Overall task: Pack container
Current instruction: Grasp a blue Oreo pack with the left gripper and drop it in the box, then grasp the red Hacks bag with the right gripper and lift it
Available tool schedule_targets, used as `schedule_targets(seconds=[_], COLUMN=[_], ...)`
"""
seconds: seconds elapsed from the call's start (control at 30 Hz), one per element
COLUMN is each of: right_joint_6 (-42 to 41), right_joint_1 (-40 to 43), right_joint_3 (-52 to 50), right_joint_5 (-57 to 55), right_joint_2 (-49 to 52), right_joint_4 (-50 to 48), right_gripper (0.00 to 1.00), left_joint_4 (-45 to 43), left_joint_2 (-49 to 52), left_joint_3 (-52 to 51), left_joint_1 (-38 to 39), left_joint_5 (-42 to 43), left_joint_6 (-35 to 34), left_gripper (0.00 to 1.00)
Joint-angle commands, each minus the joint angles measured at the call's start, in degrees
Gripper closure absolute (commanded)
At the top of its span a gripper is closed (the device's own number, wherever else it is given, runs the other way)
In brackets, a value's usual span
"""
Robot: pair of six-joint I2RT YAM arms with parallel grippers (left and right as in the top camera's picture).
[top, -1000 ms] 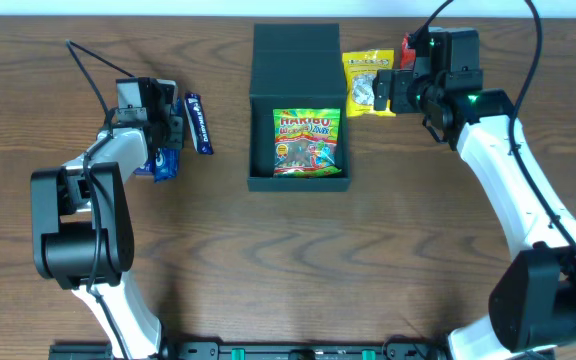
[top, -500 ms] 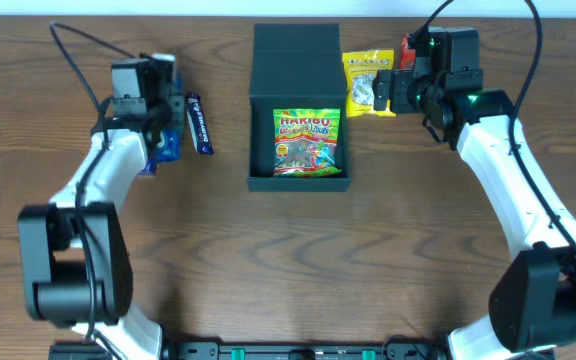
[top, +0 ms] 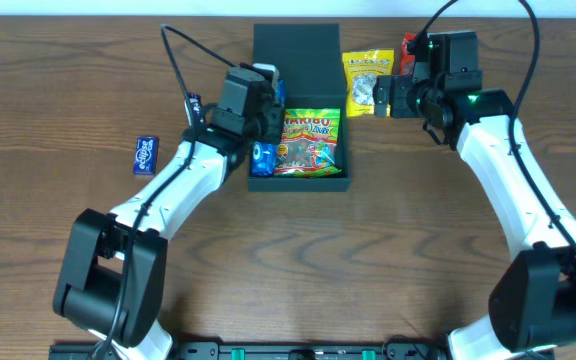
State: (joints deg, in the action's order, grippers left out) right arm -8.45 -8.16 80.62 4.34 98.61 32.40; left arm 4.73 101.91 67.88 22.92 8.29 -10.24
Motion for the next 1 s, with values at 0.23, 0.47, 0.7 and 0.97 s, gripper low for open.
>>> schedule_targets(seconds=[0.23, 0.47, 0.7, 0.97], right_joint_6=[0.81, 0.81, 0.81, 0.81], right_joint_1=[0.22, 0.22, 0.22, 0.22], right_joint_3=[0.9, 0.9, 0.9, 0.9], right_joint_5=[0.22, 0.22, 0.22, -0.76], right_joint_2=[-0.76, -0.76, -0.76, -0.44], right_joint_4=[0.42, 0.46, 0.57, -6.23], right_gripper=[0.01, 0.01, 0.01, 0.01], left_joint_4=[0.48, -0.81, -1.68, -1.95], left_joint_2=[0.57, 0.57, 0.24, -4.61], left_joint_3=[1.07, 1.07, 1.09, 1.09], left_joint_1=[0.04, -0.04, -0.5, -5.68], left_joint_5=[-2.51, -2.54, -2.93, -5.35], left_joint_6=[-6.29, -6.23, -5.03, -1.31], left_gripper=[0.55, 0.31, 0.29, 0.19])
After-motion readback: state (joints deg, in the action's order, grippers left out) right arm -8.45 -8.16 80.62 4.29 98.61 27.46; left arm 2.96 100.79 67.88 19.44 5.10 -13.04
